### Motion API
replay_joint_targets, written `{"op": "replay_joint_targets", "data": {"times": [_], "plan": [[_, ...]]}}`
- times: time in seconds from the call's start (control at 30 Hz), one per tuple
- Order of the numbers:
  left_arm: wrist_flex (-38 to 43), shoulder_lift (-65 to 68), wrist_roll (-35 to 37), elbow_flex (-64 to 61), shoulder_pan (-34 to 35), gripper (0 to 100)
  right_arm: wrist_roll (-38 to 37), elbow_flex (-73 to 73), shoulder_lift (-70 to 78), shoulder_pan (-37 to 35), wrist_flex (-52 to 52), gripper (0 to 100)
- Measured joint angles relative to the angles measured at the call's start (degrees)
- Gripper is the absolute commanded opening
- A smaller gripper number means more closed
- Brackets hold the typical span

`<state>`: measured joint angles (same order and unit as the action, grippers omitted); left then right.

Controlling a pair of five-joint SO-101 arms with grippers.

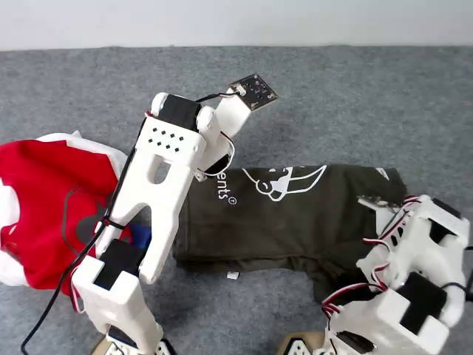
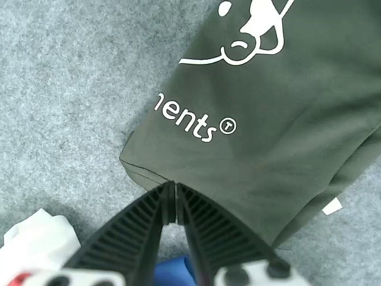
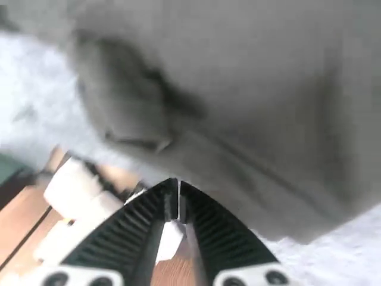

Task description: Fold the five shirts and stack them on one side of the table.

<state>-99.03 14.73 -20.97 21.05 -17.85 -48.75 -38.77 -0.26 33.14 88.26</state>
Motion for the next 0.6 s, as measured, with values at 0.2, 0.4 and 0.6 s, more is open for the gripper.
{"op": "replay_joint_targets", "data": {"times": [0.2, 0.4, 0.6], "plan": [[0.0, 0.0, -0.1, 0.0, 0.0, 1, -1.5, 1.7, -9.1, 0.1, 1.8, 0.9], [0.0, 0.0, -1.4, 0.0, 0.0, 1, -1.6, 3.7, -12.0, 0.1, -7.9, 0.9], [-0.1, 0.0, -1.5, 0.0, 0.0, 1, -1.6, -2.5, -3.7, 0.1, -16.5, 0.9]]}}
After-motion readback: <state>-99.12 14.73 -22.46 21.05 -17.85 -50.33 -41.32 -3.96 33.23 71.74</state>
